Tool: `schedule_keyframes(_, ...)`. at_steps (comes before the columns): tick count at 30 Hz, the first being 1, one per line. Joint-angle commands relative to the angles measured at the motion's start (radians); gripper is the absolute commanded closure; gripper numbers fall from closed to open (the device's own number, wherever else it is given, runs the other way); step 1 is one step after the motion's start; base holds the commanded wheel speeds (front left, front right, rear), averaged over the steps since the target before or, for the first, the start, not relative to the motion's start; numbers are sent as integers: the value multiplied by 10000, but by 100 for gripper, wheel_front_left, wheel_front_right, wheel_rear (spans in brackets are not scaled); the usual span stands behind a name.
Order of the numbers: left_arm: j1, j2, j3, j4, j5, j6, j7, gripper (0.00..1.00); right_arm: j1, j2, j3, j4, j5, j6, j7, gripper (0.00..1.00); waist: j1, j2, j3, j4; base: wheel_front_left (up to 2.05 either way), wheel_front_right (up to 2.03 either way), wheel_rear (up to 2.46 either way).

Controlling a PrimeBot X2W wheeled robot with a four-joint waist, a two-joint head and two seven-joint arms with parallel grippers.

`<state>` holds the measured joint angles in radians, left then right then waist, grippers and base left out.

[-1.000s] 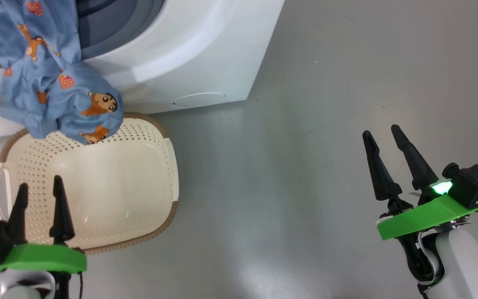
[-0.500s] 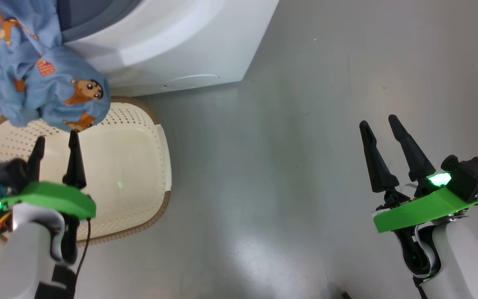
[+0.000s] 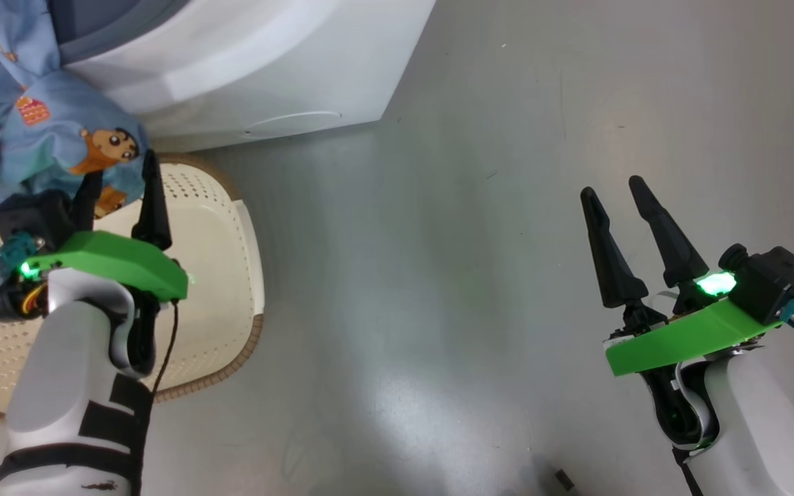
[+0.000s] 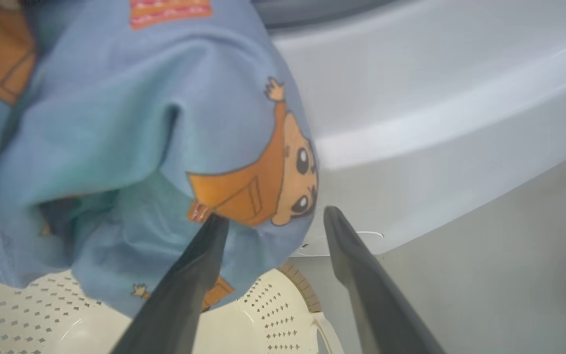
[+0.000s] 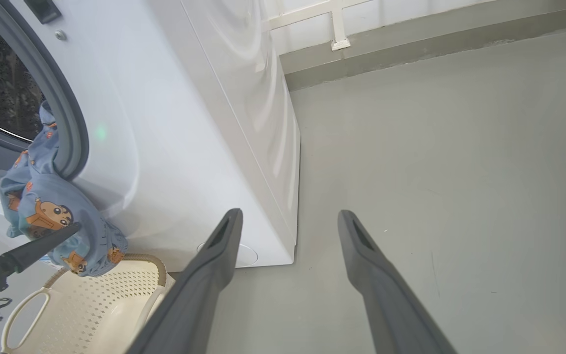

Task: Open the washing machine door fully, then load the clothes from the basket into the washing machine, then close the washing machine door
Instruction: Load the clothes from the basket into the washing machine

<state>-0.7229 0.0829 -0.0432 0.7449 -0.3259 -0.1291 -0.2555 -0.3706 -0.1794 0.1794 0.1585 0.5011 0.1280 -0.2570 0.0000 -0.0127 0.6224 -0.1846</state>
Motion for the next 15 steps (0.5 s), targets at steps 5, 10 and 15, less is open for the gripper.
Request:
schedule_keyframes(5,-215,230,257,-6,-162,-15,-63,0,66,94,258,-168,-85,27,-48,0,0,0,-6,-101,0,0,0)
schedule_keyframes(10,-612,152,971,504,-432,-15,-63,0,39,108,355,-190,-60,27,-48,0,0,0,-8,-190,0,0,0)
schedule_keyframes(15,-1127,259,1302,1118,-761,-15,-63,0,26,89,412,-224,-39,27,-48,0,0,0,21,-284,0,0,0)
